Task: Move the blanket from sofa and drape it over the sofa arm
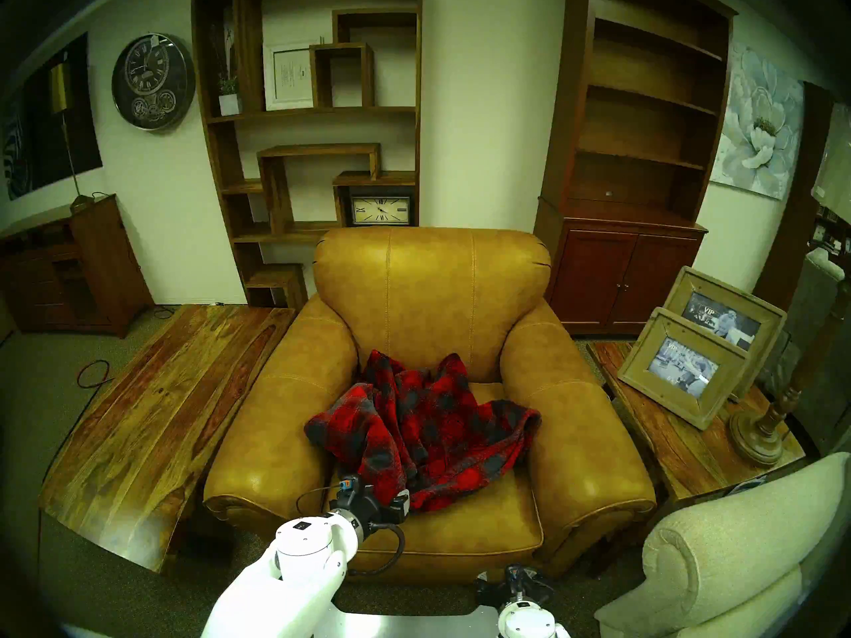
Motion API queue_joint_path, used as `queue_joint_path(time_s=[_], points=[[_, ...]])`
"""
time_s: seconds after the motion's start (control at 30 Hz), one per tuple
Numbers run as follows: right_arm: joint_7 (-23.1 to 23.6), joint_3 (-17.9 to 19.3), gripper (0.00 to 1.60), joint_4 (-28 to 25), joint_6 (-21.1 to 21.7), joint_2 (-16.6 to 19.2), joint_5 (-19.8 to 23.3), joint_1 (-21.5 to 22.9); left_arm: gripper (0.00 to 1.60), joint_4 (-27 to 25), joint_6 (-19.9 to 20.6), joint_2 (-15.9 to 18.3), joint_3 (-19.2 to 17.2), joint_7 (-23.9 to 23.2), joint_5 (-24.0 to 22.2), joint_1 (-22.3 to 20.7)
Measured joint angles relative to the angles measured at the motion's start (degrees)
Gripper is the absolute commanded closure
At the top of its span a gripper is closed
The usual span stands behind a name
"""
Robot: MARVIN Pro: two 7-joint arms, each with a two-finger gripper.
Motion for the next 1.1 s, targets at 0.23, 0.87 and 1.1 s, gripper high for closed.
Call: queue_joint_path(time_s=[0.23,0.87,1.1], points=[[0.0,0.0,0.0,0.12,0.0,0.0,0.02,0.08,0.0,5.49,0.99,-1.54,-0.08,1.53,-0.99,-4.4],[0.0,-0.02,0.0,0.37,-0.01,0.0,0.09,0.25,0.0,25.22,2.31,-5.74,-2.06,5.15,-3.51,-15.93],[0.0,-0.03,0.0,0.4,-0.01,0.0,0.12,0.3,1.6,33.92,1.32,-7.18,-2.51,5.35,-4.33,-20.86]])
